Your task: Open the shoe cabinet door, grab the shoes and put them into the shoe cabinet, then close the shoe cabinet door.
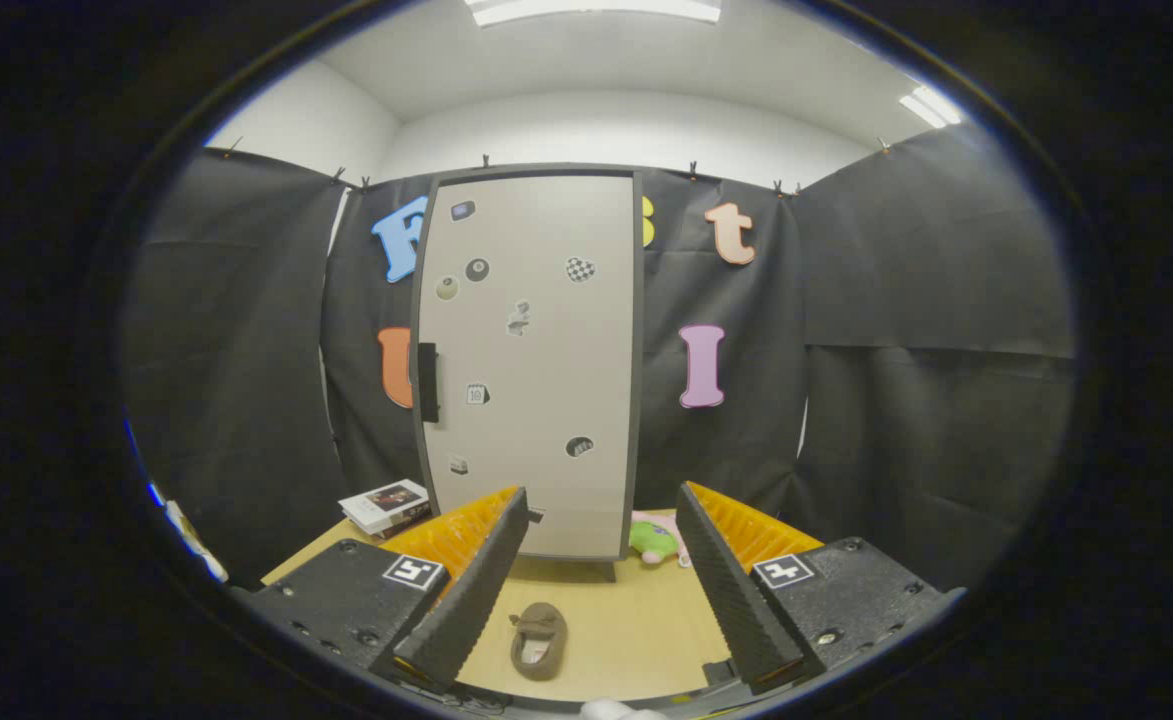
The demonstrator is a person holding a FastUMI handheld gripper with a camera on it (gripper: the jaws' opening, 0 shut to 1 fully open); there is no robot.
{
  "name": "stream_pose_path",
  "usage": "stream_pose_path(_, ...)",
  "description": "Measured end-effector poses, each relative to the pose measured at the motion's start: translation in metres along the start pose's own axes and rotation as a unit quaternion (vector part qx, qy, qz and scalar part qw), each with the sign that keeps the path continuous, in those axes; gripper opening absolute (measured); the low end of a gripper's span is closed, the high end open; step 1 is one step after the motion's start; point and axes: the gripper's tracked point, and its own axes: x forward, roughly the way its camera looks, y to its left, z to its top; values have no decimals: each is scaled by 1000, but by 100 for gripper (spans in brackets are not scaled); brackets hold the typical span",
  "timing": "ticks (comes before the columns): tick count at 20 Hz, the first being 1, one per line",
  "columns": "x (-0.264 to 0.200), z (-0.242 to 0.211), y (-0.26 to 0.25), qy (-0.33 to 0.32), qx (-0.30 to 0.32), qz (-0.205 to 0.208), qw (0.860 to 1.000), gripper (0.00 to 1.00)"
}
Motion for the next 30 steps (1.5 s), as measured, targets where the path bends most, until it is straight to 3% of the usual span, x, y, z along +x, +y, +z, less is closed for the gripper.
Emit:
stream_pose_path(8, 62, 22, 91, -6, 12, 34, 999, 97)
stream_pose_path(18, 213, 31, 228, 4, 4, 102, 995, 97)
stream_pose_path(26, 317, 29, 265, 31, 17, 97, 995, 92)
stream_pose_path(30, 334, 27, 275, 44, 21, 98, 994, 78)
